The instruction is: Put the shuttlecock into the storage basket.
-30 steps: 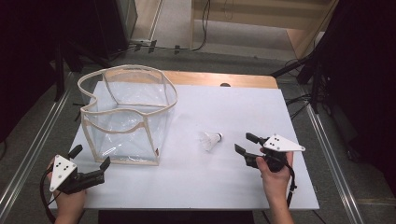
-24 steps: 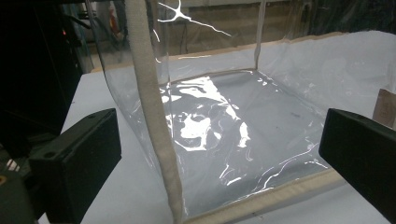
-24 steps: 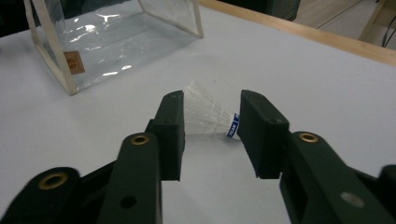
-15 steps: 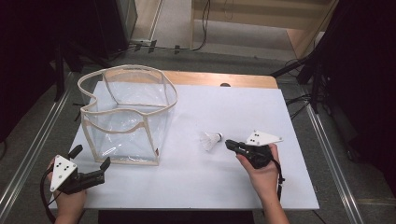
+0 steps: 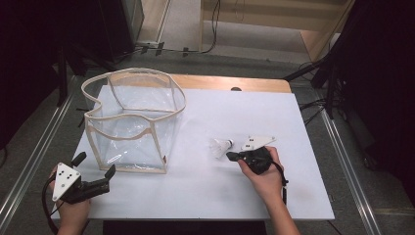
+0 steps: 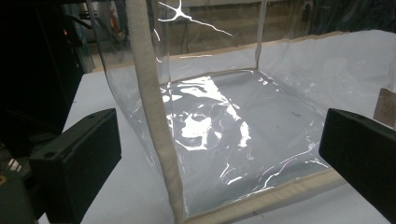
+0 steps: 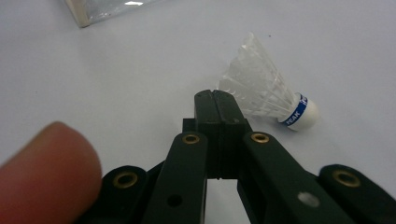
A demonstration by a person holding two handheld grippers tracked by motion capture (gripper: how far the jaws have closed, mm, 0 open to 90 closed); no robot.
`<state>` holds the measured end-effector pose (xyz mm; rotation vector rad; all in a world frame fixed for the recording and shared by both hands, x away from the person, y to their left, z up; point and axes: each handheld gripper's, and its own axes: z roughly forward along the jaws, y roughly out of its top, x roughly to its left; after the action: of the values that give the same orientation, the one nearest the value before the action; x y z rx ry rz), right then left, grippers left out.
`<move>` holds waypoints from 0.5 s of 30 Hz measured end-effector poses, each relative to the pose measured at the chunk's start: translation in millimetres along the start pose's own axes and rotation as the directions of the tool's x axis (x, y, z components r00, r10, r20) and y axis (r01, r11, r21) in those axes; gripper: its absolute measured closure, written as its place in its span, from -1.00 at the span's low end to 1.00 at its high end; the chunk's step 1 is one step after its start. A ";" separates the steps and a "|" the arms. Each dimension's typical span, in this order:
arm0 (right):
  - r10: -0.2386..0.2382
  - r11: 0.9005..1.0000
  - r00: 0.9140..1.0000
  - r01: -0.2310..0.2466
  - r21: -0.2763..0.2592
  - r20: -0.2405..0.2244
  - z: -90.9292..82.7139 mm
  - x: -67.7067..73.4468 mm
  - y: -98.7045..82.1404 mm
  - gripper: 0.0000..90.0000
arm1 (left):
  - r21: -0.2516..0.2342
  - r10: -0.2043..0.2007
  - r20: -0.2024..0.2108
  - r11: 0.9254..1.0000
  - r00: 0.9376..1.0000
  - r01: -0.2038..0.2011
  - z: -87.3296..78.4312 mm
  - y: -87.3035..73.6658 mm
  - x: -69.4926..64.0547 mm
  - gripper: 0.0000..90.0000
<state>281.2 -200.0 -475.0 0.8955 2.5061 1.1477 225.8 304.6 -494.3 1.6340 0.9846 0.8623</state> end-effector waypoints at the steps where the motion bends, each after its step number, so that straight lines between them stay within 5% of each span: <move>1: 0.003 1.000 1.000 -0.003 0.008 0.000 1.2 0.1 0.3 0.95 | -0.001 -0.001 0.001 1.000 1.000 0.001 -0.1 0.0 0.0 -1.00; 15: -0.005 0.995 0.999 0.008 0.094 -0.032 18.8 -1.9 1.6 0.95 | 0.001 0.002 0.003 1.000 1.000 -0.002 0.9 0.3 0.0 -1.00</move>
<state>291.9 -189.1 -486.2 0.8990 2.6064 1.0573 226.7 304.2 -494.3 1.6372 0.9813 0.8604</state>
